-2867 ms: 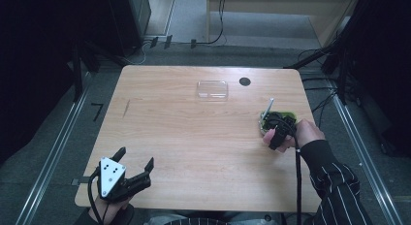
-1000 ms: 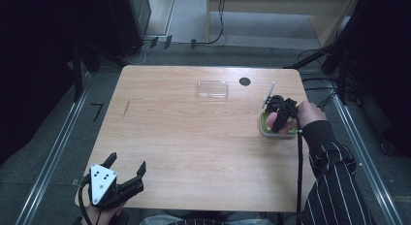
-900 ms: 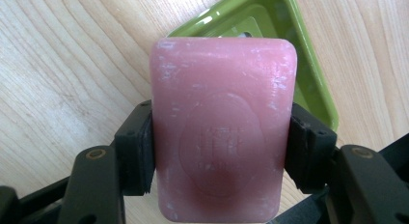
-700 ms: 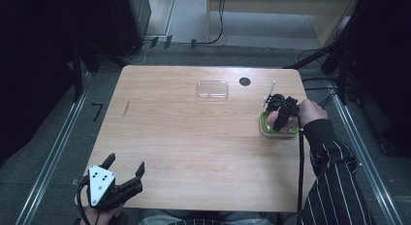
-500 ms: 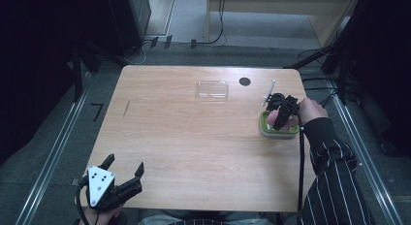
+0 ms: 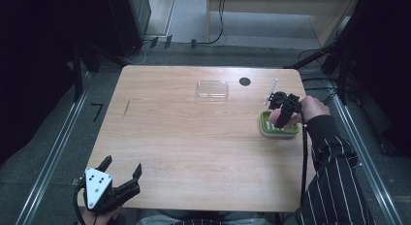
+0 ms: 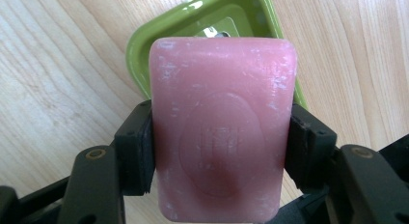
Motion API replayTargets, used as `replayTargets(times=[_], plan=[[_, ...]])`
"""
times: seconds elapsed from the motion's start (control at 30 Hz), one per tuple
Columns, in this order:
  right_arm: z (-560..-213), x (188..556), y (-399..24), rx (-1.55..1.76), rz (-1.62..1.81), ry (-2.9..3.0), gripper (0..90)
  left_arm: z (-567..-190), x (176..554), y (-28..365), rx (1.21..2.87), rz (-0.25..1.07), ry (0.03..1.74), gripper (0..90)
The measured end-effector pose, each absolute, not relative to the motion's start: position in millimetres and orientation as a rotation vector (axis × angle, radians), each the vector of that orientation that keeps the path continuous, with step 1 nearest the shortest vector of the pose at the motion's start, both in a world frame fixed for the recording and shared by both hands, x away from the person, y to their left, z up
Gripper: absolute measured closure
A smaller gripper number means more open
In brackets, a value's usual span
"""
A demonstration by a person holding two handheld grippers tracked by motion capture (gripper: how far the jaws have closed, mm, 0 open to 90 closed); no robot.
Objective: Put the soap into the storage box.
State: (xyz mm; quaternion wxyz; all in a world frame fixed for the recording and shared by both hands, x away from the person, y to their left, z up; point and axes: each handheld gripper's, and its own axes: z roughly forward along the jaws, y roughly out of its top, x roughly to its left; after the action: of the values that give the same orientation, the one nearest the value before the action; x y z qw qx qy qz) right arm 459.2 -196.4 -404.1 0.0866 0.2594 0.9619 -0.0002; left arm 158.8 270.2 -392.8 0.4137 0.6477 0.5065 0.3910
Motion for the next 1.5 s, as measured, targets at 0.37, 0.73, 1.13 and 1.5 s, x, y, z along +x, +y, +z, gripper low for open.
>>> replayTargets(times=[0.37, 0.73, 1.13, 1.5], plan=[[-410, 466, -196, 0.712, -0.007, 2.886, 38.8, -393, 155, 273, 1.619, 0.993, 1.290, 13.4], [-418, 472, -199, 0.669, -0.030, 2.897, 38.8, -393, 152, 275, 1.614, 0.998, 1.297, 13.3], [-422, 474, -197, 0.578, -0.030, 2.915, 38.8, -393, 151, 276, 1.614, 1.001, 1.302, 13.4], [-426, 477, -199, 0.571, -0.036, 2.924, 38.8, -393, 151, 276, 1.613, 1.003, 1.304, 13.4]])
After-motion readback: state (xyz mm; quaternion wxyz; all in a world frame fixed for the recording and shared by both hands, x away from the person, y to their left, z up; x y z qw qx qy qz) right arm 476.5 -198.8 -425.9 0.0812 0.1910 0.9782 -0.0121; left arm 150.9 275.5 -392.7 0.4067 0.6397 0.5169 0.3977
